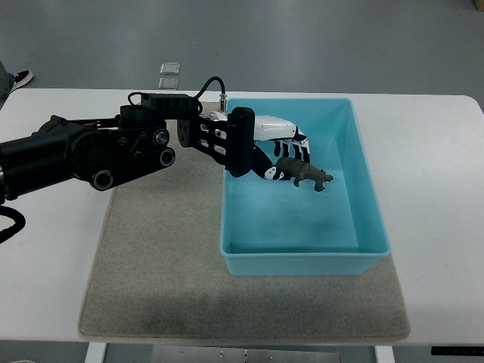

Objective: Place brown hippo in blue box with left hand
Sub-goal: 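Carry the hippo over the blue box and lower it inside, then open the left hand to release the hippo into the box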

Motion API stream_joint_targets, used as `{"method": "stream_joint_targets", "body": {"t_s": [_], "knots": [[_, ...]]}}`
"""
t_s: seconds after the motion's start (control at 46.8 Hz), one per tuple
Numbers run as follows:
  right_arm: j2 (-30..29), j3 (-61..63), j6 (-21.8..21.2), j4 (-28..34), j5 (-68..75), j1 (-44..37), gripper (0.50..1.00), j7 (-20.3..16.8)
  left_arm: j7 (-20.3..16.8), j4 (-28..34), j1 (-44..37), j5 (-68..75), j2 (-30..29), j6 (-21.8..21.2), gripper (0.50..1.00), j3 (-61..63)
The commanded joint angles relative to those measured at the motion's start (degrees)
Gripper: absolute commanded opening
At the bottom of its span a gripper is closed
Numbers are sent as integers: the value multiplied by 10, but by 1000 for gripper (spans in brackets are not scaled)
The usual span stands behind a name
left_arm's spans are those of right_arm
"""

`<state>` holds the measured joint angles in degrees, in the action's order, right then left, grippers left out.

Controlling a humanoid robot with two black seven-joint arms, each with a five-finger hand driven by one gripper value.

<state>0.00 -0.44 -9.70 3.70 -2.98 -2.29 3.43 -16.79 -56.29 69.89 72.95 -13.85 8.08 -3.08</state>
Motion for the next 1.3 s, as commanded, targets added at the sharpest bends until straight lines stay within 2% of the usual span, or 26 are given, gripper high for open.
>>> {"method": "stream_joint_targets", "body": {"t_s": [0.0, 0.449, 0.471, 0.535, 0.62, 0.706, 0.898, 1.027, 1.134, 1.176, 1.283], "knots": [[0, 0, -1, 1, 0, 0, 936, 0, 0, 0, -5, 0, 5, -2, 500, 7], [0, 0, 0, 0, 0, 0, 936, 0, 0, 11, -27, 1, 26, -8, 500, 8], [0, 0, 0, 0, 0, 0, 936, 0, 1, 11, -28, 1, 26, -9, 529, 8], [0, 0, 0, 1, 0, 0, 936, 0, 1, 11, -32, 0, 26, -10, 570, 8], [0, 0, 0, 0, 0, 0, 936, 0, 1, 11, -32, 0, 26, -15, 690, 7], [0, 0, -1, 1, 0, 0, 936, 0, 1, 11, -33, -1, 26, -18, 735, 7], [0, 0, 0, 0, 1, 0, 936, 0, 1, 11, -32, -4, 26, -21, 776, 7], [0, 0, 0, 0, 0, 0, 936, 0, 0, 11, -32, -11, 26, -21, 844, 4], [0, 0, 0, 0, 0, 0, 936, 0, 0, 11, -32, -13, 26, -22, 855, 0], [0, 0, -1, 0, 0, 0, 936, 0, 0, 10, -33, -13, 26, -23, 878, -3], [0, 0, 0, 0, 0, 0, 936, 0, 0, 10, -34, -17, 25, -22, 883, -28]]}}
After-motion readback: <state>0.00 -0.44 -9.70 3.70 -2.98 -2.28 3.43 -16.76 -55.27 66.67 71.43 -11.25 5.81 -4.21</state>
